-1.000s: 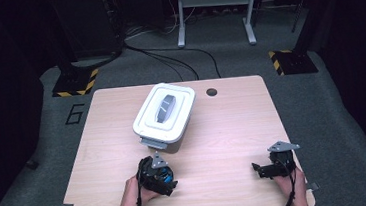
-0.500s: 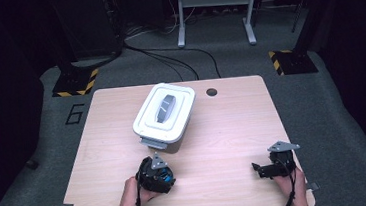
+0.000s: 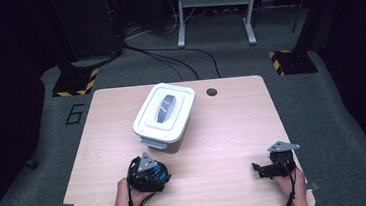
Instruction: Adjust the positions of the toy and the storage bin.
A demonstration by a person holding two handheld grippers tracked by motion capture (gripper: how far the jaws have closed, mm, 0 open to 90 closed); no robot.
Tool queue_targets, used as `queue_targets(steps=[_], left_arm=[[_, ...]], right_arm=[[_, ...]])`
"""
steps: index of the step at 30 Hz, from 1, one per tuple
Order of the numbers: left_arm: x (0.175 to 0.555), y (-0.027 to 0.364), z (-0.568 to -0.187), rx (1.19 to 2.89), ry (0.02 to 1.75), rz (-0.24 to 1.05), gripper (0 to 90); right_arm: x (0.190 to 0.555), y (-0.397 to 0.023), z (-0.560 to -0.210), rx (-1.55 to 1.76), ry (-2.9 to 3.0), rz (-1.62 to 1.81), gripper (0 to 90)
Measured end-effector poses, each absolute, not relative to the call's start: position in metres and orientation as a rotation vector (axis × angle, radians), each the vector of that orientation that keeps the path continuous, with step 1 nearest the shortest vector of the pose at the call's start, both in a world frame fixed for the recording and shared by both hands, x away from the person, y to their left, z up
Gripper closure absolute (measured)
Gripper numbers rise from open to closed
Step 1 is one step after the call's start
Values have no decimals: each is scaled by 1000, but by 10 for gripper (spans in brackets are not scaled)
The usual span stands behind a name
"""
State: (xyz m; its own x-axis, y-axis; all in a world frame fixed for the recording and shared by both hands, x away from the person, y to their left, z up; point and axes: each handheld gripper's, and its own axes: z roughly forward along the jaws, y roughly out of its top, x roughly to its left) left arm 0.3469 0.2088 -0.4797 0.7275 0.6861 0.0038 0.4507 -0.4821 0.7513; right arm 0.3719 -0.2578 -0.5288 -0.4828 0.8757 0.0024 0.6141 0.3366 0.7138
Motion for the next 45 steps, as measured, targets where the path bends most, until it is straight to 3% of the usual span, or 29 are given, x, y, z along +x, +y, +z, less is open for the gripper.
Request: queue_targets(steps=[20,33,45], left_arm=[[313,266,-435,1815,875,567,251],[313,310,-423,1814,1031,636,251],[337,334,-441,1892,1206,634,251]], right_arm=[[372,-258,-529,1311,2218,936,3],[372,-258,-529,1310,2219,933,3],[372,-258,-529,1310,2219,933,3]])
